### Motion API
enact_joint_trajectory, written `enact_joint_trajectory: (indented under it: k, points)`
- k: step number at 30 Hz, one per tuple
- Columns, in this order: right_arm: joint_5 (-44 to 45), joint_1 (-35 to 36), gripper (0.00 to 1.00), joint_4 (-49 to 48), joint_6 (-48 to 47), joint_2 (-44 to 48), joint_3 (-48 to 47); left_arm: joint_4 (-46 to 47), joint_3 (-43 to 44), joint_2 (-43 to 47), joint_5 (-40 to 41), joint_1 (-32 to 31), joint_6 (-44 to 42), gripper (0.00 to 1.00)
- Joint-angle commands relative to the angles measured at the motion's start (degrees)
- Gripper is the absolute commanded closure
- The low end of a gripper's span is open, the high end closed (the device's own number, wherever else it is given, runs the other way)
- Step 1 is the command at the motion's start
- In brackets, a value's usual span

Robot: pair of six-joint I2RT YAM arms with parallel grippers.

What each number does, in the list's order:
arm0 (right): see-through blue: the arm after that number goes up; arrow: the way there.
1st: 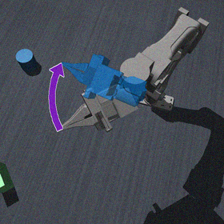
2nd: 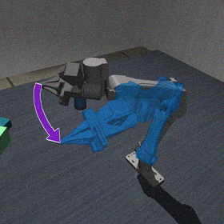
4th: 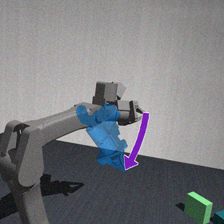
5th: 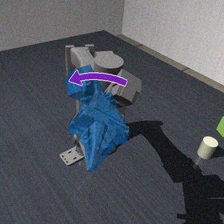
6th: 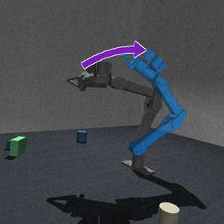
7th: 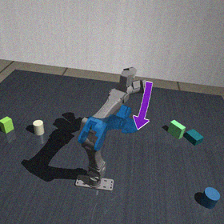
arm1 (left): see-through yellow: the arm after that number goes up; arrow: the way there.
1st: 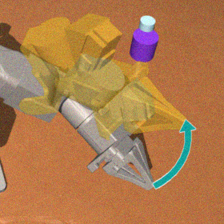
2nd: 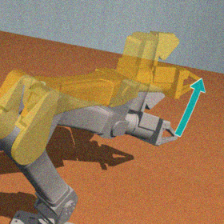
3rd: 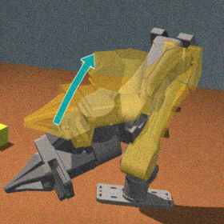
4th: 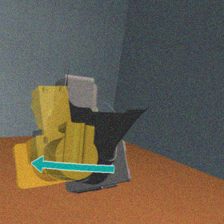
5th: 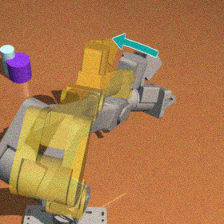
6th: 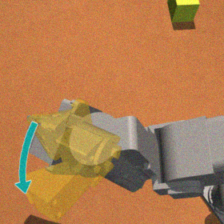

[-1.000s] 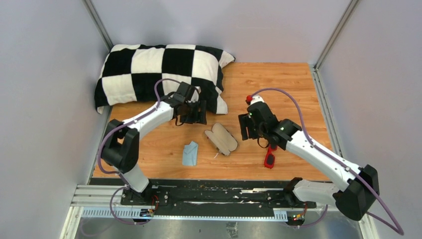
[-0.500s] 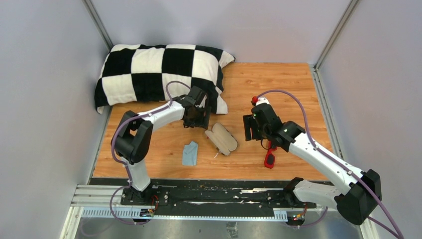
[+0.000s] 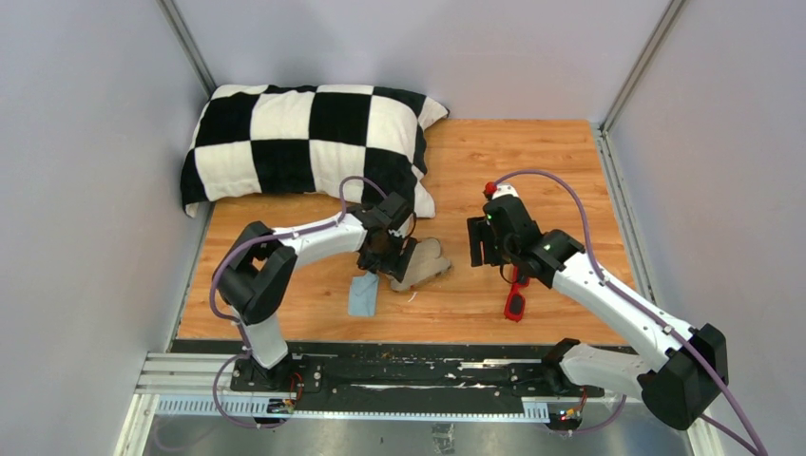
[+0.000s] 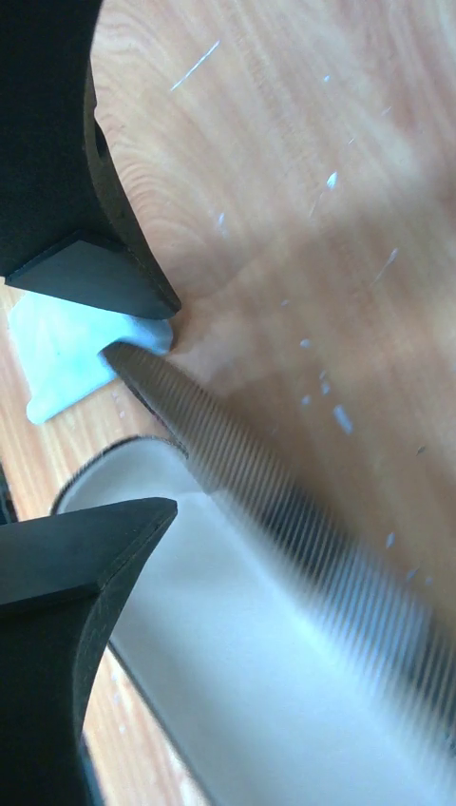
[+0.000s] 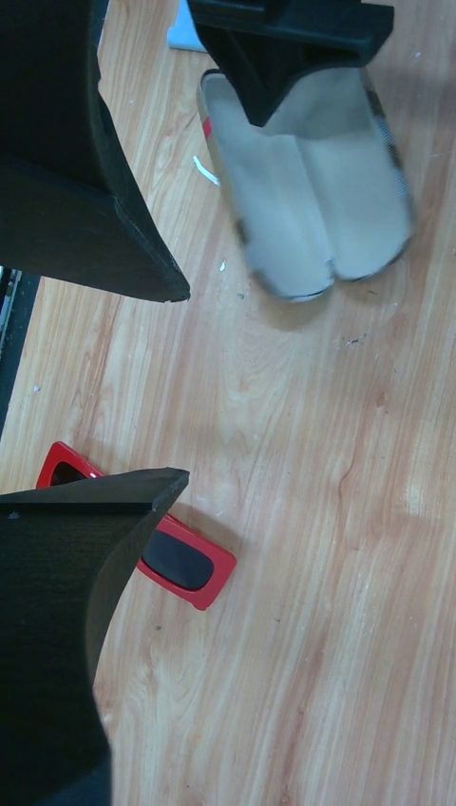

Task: Organize the sunglasses
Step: Adjust the sunglasses case at the center of the board.

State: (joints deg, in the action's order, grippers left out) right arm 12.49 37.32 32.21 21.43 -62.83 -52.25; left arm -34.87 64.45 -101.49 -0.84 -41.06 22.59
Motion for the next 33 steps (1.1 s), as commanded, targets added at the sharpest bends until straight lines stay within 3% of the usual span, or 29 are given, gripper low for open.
enact_joint_trajectory:
  k: [1,10,20,28,33]
  points:
    - [0.27,-1.04,0.29,0.93,-0.12,0.13,0.14,-2.64,0.24,4.8,-2.07,-1.47,0.56,0.26]
    - [-0.73,-1.19,0.29,0.5,0.12,-0.64,0.13,-4.79,4.2,11.46,-0.89,-1.42,-0.42,0.25]
    - [-4.51,-1.19,0.3,-1.52,-0.32,-1.96,1.71,-3.81,3.69,9.53,-1.26,-1.22,1.39,0.24]
    - [-14.06,-1.19,0.31,-3.84,0.67,-9.34,2.37,-1.03,0.98,7.03,-1.37,-1.1,2.55,0.25]
    - [-15.31,-1.15,0.31,-4.43,0.94,-11.88,2.54,0.15,1.46,4.76,0.59,0.04,2.95,0.25]
